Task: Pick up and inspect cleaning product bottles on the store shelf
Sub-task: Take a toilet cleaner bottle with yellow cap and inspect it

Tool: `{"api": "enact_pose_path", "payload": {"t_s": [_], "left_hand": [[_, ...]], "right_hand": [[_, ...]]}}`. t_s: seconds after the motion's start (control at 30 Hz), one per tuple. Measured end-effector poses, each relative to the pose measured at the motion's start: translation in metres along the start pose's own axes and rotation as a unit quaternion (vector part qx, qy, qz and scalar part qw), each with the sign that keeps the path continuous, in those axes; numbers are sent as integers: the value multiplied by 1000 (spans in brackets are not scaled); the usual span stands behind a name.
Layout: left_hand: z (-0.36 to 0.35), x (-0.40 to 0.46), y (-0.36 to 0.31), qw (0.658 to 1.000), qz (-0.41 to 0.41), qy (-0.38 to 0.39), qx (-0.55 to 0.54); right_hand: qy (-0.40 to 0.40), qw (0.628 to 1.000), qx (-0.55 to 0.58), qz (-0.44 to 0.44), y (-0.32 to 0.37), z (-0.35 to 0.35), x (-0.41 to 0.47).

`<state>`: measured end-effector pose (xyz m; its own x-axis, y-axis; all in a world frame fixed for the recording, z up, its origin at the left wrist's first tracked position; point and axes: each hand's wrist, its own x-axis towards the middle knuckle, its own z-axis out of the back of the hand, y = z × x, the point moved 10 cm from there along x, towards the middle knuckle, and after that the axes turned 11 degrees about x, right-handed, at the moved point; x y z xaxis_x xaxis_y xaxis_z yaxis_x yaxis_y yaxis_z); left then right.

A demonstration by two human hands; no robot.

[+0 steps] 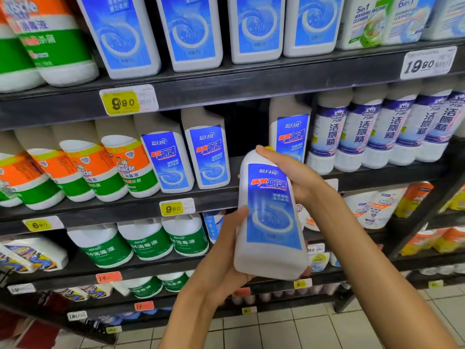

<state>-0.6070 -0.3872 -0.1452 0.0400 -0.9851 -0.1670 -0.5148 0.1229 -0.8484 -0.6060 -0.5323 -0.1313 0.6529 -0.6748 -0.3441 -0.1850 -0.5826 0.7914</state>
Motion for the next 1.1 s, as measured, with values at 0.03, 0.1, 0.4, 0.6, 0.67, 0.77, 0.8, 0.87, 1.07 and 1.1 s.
{"api": "enact_pose_path", "payload": {"t_s": [0.03,0.1,0.4,0.6,0.67,0.77,0.8,0.87,1.07,1.1], "left_hand": [[-1,-1,-2,999,2,13,31],[11,-1,-5,996,0,-16,89],[28,8,-3,963,-83,-69,248],[41,9,-23,939,-143,-82,301],[45,8,-36,912,-179,-115,351],[49,7,-57,849,-215,-176,450],[48,6,-63,836,-225,-186,466],[42,6,-70,832,-239,-169,472],[40,7,-46,880,-194,-111,420],[38,7,-43,890,-192,-97,402]], "right_hand": [[3,1000,-1,14,6,-1,-1],[15,999,-17,42,19,-5,-5],[133,945,-227,195,56,-49,-65],[209,906,-236,282,61,-66,-108],[243,892,-230,304,60,-71,-122],[237,840,-325,363,56,-73,-138],[241,821,-351,381,53,-76,-143],[255,789,-382,409,50,-81,-151],[245,815,-349,391,55,-72,-145],[243,831,-332,375,56,-70,-141]]}}
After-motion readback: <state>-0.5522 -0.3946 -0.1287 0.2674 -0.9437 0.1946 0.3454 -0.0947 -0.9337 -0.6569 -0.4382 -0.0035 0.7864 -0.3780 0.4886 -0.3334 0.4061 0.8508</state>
